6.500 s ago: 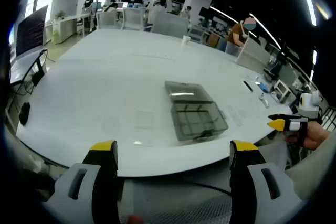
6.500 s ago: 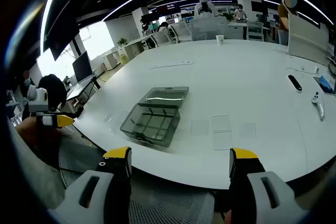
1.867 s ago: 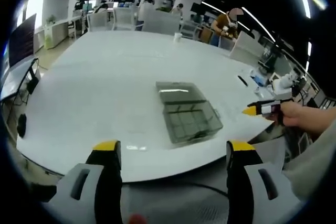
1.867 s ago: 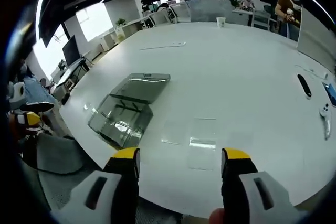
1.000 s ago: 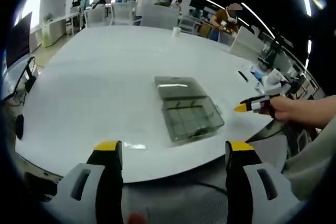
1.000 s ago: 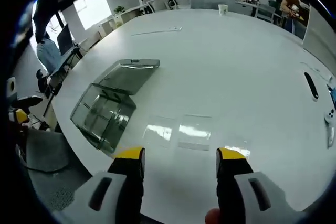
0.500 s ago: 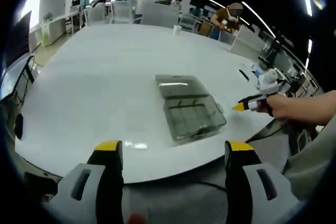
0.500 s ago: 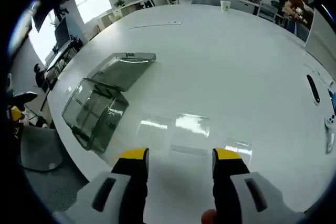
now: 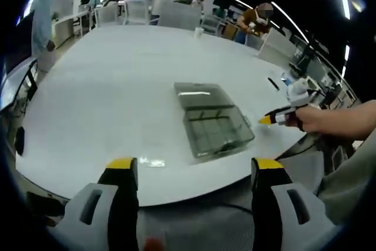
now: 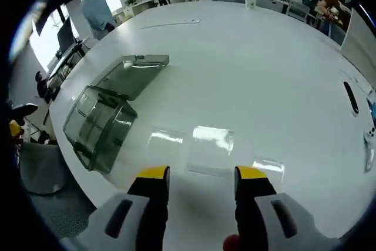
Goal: Insert the divider into the dual guide fixture by aligning both edges with the guide slots and pushing it downward to the bottom, including one-sided entry, uneven engagement, binding, and posture correction.
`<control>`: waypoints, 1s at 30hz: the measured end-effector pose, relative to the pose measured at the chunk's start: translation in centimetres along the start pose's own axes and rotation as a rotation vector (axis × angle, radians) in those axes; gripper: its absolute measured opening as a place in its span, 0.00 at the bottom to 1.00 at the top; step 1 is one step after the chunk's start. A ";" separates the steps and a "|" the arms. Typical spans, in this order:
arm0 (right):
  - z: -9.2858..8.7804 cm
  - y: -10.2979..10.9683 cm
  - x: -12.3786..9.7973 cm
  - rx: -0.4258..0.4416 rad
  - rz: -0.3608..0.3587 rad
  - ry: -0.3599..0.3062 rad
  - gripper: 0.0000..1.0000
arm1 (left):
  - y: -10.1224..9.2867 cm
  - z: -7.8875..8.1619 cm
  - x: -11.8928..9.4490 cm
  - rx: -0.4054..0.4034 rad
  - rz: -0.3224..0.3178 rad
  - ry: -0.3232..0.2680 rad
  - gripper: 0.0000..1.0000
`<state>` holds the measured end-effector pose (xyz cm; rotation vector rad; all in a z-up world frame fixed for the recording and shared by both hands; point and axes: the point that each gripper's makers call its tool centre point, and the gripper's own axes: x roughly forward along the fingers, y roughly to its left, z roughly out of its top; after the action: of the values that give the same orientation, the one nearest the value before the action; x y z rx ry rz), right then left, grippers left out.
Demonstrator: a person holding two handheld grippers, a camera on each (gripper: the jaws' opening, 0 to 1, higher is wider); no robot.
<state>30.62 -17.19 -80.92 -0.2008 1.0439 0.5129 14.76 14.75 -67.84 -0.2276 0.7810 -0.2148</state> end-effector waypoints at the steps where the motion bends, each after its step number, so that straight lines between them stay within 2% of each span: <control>1: 0.0 0.0 0.1 0.007 0.002 0.000 0.41 | 0.0 0.0 0.0 0.000 0.000 0.000 0.77; 30: -0.3 -0.9 1.6 -0.003 -0.031 0.034 0.35 | 0.5 0.1 0.4 -0.011 0.005 0.001 0.77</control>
<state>31.51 -17.61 -82.51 -0.2287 1.0712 0.4841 15.16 15.13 -68.13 -0.2355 0.7843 -0.2058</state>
